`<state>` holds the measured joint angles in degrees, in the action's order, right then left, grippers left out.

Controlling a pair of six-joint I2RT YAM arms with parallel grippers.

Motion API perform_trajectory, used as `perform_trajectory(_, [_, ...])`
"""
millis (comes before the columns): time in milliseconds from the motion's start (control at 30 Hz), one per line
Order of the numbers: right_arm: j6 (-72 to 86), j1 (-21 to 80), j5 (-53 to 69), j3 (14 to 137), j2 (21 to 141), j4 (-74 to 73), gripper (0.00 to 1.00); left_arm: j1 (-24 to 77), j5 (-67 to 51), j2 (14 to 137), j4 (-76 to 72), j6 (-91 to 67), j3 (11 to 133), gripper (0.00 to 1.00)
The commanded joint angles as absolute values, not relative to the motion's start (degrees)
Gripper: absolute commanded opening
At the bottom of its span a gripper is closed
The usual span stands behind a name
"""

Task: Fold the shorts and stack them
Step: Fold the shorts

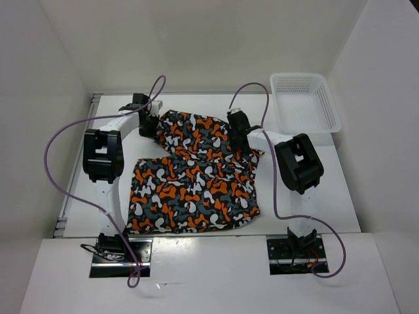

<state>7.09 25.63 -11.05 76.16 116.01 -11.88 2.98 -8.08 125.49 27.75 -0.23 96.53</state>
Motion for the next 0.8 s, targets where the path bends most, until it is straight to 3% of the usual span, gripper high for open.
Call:
perform_trajectory(0, [10.28,26.02,-13.36,74.88,116.02,-14.94,0.25,-0.08,-4.67,114.65,32.68,0.00,91.60,0.07])
perform_trajectory(200, [10.99,26.02,-15.03,73.65,114.96,-14.94,0.25,-1.93,-1.24,105.04,35.86,0.00,79.83,0.20])
perform_trajectory(467, [3.63,26.02,-11.17,78.57,114.96,-12.57,0.29,-4.57,-3.07,100.03,38.67,0.00,72.42,0.20])
perform_trajectory(500, [1.95,26.02,-7.51,79.10,114.96,-12.57,0.31,-4.57,-4.12,100.02,38.15,0.00,73.20,0.24])
perform_trajectory(600, [1.05,26.02,-6.77,80.50,114.26,-12.04,0.34,-4.57,-9.39,101.42,35.60,0.00,78.64,0.53])
perform_trajectory(767, [-2.45,26.02,-7.29,78.40,110.57,-12.04,0.36,-2.29,-10.65,110.29,31.74,0.00,89.02,0.57])
